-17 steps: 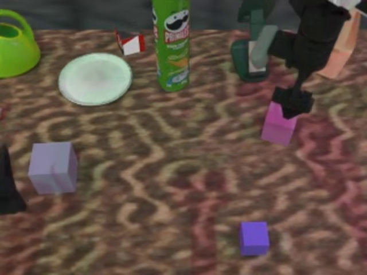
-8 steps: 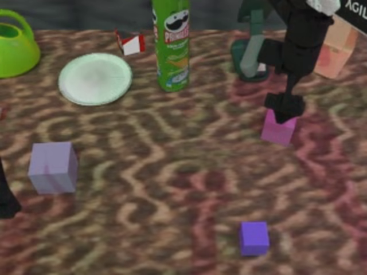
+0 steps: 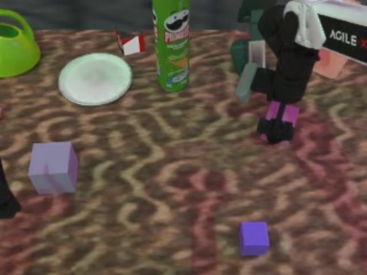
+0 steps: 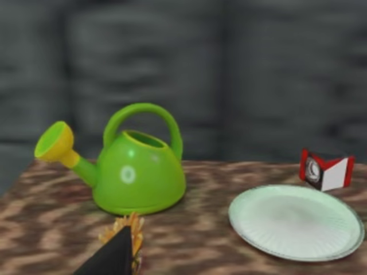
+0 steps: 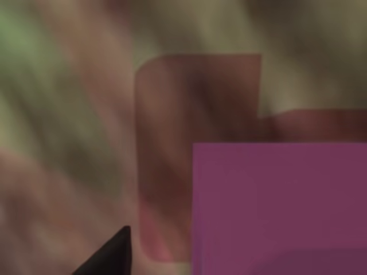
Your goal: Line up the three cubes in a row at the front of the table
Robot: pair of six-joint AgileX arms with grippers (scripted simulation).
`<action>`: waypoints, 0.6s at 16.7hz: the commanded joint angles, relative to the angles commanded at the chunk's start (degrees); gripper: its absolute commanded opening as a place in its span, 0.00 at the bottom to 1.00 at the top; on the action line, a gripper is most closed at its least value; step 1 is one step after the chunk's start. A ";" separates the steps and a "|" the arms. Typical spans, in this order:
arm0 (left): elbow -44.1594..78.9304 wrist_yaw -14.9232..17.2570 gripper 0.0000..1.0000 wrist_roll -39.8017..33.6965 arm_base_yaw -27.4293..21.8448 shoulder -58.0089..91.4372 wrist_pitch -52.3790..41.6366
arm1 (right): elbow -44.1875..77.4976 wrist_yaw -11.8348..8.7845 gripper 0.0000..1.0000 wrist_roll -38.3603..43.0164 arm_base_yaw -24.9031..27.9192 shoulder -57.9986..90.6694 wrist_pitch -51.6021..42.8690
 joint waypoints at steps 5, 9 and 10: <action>0.00 0.00 1.00 0.00 0.00 0.00 0.00 | -2.65 0.01 1.00 0.02 0.04 0.88 3.02; 0.00 0.00 1.00 0.00 0.00 0.00 0.00 | -2.65 0.01 0.77 0.02 0.04 0.88 3.02; 0.00 0.00 1.00 0.00 0.00 0.00 0.00 | -2.65 0.01 0.70 0.02 0.04 0.88 3.02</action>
